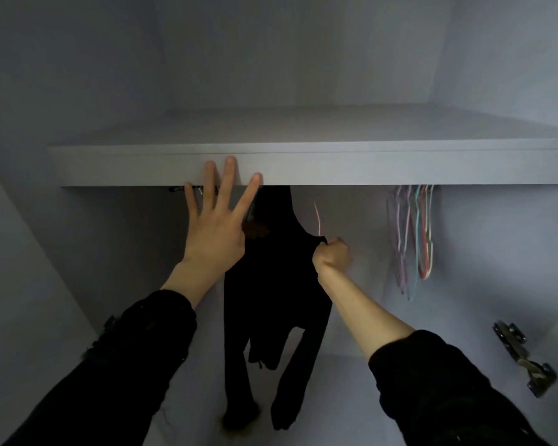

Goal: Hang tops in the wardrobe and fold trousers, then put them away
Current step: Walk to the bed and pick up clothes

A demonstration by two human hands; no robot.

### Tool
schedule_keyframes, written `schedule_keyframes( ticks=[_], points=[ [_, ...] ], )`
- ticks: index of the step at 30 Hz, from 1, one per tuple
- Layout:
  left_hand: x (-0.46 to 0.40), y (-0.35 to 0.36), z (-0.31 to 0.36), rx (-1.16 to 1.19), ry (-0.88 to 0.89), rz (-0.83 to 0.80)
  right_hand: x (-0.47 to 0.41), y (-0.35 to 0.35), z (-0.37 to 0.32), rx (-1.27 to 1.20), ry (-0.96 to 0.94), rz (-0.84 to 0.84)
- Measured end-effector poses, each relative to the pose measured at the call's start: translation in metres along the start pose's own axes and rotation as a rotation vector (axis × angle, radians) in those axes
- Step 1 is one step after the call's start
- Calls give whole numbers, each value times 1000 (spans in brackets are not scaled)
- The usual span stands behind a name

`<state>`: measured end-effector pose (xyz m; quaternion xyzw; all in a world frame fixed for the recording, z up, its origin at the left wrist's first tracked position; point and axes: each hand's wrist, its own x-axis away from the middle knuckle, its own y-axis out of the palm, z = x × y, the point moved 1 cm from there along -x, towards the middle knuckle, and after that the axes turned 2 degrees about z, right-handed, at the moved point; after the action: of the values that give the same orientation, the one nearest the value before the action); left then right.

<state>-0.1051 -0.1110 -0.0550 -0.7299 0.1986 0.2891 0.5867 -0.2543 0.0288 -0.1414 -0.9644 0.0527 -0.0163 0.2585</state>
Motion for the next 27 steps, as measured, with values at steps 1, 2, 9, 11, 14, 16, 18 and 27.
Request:
schedule_keyframes(
  ticks=[1, 2, 9, 11, 14, 16, 18, 27],
  points=[
    [-1, 2, -1, 2, 0, 10, -4, 4, -2, 14, 2, -3],
    [-1, 3, -1, 0, 0, 22, -7, 8, -4, 26, 5, -8],
    [-1, 10, -4, 20, 9, 71, -17, 37, -3, 82, 47, -67],
    [0, 10, -3, 35, 14, 76, -13, 45, 3, 83, 54, -89],
    [0, 11, -3, 53, 16, 78, -2, 61, 1, 96, -33, -177],
    [0, 11, -4, 61, 15, 83, 7, 74, -5, 89, -121, -290],
    [0, 11, -5, 56, 6, 80, 14, 82, -10, 93, -188, -365],
    [5, -1, 3, 10, -25, -47, 46, 55, 7, 97, -325, -467]
  ],
)
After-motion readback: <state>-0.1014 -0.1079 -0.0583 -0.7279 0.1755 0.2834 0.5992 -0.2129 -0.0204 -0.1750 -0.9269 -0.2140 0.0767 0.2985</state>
